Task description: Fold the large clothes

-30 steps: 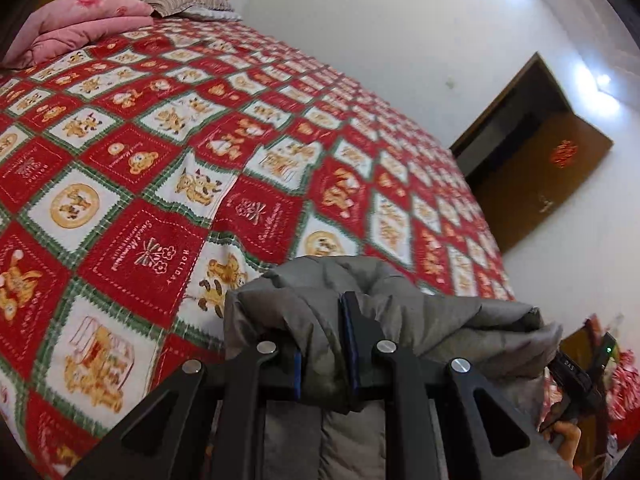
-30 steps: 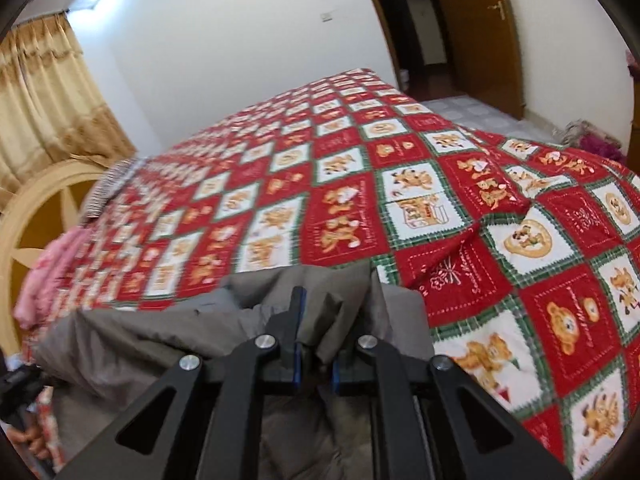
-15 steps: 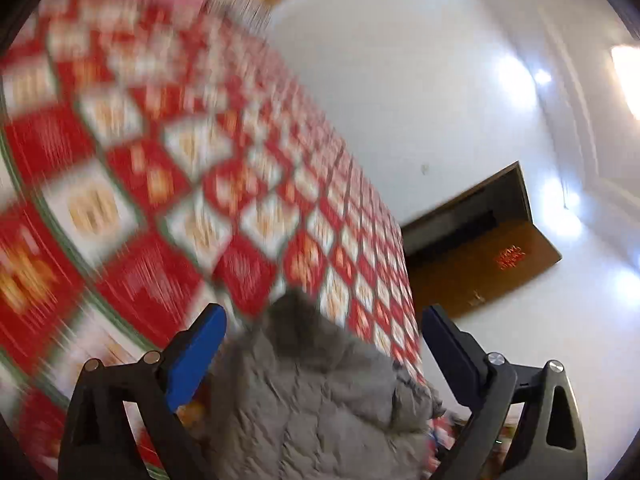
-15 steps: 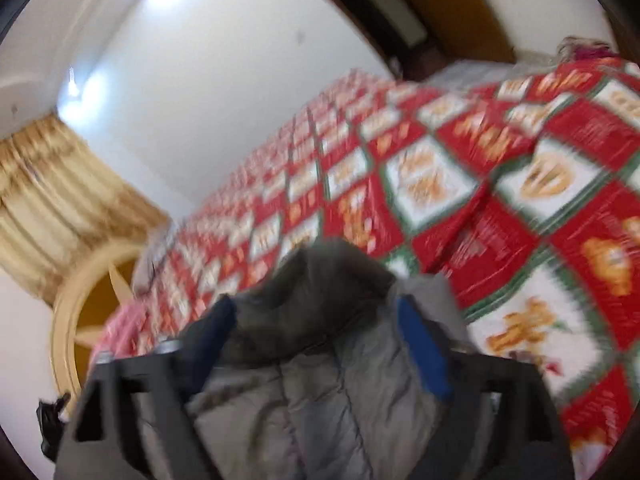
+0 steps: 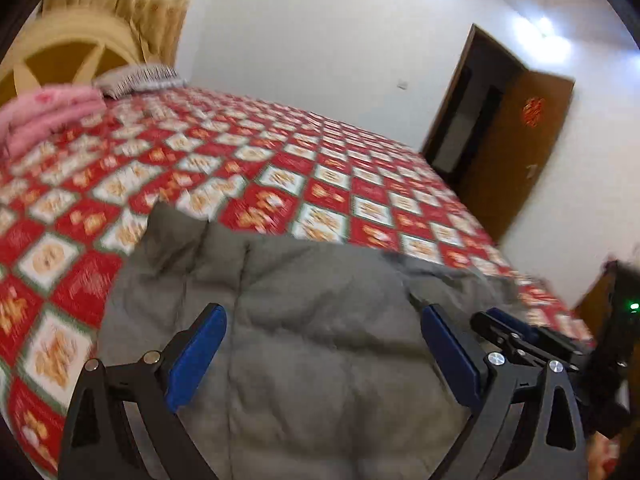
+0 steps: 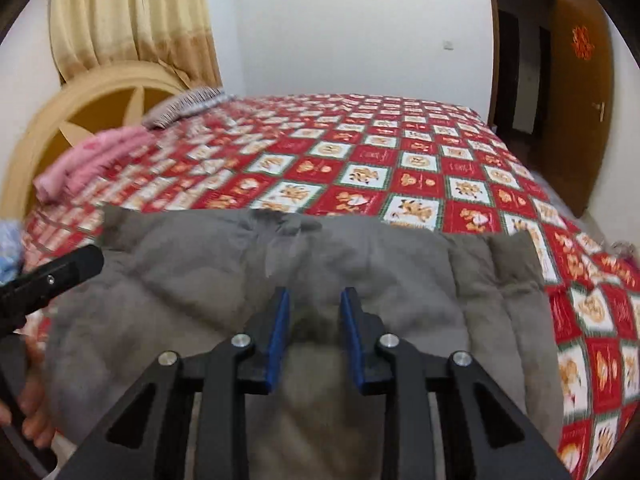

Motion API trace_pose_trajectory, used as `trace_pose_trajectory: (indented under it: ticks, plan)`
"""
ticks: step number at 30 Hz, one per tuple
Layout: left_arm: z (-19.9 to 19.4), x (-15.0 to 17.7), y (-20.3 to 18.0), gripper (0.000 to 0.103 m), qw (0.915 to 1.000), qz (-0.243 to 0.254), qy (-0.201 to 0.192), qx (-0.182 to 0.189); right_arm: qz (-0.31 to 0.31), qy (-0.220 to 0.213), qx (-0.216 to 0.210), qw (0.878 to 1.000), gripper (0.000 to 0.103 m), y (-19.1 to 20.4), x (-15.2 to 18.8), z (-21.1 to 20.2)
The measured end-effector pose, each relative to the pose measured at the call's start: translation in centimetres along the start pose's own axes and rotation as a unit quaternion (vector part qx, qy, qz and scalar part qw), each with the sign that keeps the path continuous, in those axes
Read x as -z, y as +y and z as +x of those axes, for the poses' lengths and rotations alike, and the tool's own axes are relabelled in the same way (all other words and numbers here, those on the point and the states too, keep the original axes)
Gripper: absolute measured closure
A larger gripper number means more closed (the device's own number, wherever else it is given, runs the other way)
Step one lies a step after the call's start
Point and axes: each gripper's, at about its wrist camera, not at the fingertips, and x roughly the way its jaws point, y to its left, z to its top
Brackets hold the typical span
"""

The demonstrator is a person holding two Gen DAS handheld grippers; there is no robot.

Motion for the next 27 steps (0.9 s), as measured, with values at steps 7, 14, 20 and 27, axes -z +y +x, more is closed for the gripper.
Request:
trace_pose_trajectory:
  ticks: [7,14,20,27]
  plan:
    - [6.8,-1.4,2.4,0.005,0.995,-0.002,0.033,-0.094,0.062,0.0,0.027,0.998,0.074,-2.2,0.0,3.5]
    - [9.7,0.9,2.6,0.005,0.9945,0.012,0.025,-0.101,0.069,-0.001,0.036,0.997,0.073,-2.1,1.2,6.7]
    - [11.3,2.0,1.8,0.001,0.9926,0.042,0.013,-0.113,0.089,-0.001,0.011,0.996,0.073,-3.2,1.7,7.9]
    - [13.1,2.2,1.6,0.001,0.9896,0.056,0.036,-0.128,0.104,0.023,0.003,0.994,0.074,-3.6,1.3,8.2]
